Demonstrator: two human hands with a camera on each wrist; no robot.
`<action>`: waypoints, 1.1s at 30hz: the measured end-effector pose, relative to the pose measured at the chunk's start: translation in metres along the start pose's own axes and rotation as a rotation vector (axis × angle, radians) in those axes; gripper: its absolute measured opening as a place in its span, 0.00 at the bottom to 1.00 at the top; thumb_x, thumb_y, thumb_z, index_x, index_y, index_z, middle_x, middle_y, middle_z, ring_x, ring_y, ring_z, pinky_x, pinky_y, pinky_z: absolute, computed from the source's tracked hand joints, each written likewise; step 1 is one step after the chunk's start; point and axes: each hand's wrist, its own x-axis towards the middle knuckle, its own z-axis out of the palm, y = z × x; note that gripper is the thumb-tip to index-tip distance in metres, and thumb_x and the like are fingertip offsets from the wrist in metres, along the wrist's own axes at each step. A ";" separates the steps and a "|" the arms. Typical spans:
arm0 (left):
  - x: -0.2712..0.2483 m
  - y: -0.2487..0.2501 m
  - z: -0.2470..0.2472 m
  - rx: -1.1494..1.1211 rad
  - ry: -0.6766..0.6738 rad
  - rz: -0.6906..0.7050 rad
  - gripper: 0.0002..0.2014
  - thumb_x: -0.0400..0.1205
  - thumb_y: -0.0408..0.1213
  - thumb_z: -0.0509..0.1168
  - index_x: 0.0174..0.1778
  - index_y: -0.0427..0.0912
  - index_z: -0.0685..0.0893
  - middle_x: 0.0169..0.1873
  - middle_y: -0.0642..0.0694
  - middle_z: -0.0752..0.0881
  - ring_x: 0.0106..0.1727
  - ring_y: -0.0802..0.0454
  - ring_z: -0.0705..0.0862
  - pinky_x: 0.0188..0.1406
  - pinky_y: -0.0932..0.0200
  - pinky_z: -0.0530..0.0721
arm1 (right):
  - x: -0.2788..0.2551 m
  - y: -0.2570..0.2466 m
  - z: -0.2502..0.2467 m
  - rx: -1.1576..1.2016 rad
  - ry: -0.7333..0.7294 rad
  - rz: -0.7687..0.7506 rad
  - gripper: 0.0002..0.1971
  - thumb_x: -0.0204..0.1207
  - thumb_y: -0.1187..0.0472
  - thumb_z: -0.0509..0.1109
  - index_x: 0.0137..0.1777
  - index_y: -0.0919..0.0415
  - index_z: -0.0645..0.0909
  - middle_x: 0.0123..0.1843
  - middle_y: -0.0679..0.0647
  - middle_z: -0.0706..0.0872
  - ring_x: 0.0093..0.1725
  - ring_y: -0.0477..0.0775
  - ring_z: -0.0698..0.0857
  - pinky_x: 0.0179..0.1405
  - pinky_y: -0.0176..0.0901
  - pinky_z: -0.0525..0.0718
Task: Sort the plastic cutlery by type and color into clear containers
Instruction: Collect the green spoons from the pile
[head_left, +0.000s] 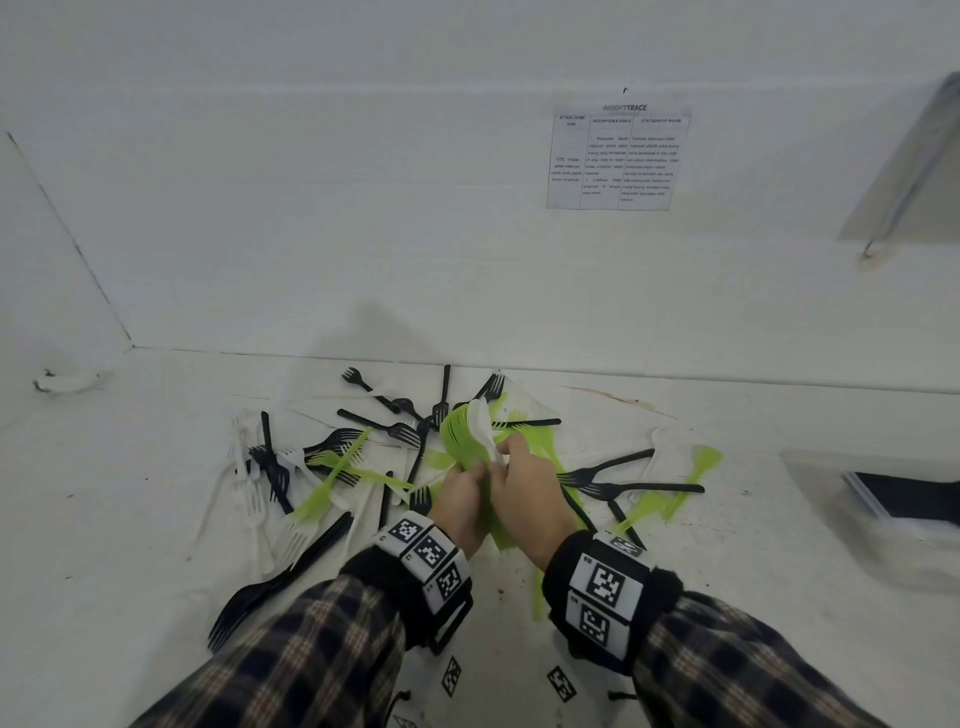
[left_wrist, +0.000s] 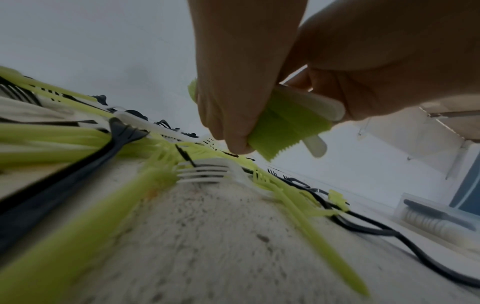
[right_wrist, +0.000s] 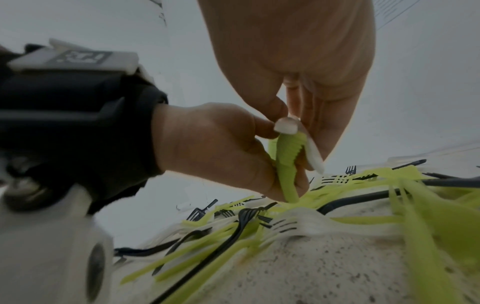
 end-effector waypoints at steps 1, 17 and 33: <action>-0.002 -0.001 -0.002 0.008 -0.005 0.017 0.13 0.88 0.32 0.51 0.64 0.35 0.76 0.48 0.38 0.85 0.46 0.45 0.84 0.49 0.49 0.80 | 0.000 0.000 0.001 0.008 0.007 0.004 0.09 0.84 0.63 0.56 0.61 0.62 0.71 0.50 0.64 0.84 0.44 0.61 0.83 0.38 0.45 0.78; -0.017 -0.004 -0.026 0.011 -0.036 0.040 0.11 0.86 0.23 0.52 0.55 0.29 0.81 0.51 0.33 0.85 0.48 0.42 0.85 0.42 0.51 0.83 | -0.010 0.005 0.005 0.209 0.070 0.122 0.11 0.80 0.69 0.60 0.61 0.66 0.77 0.47 0.55 0.80 0.48 0.51 0.78 0.52 0.41 0.76; -0.039 -0.010 0.002 0.152 -0.026 0.099 0.09 0.79 0.23 0.65 0.49 0.41 0.79 0.49 0.36 0.85 0.53 0.37 0.84 0.61 0.37 0.82 | -0.014 0.020 -0.014 0.243 -0.008 0.169 0.13 0.81 0.67 0.62 0.64 0.67 0.78 0.59 0.60 0.84 0.55 0.52 0.79 0.54 0.33 0.71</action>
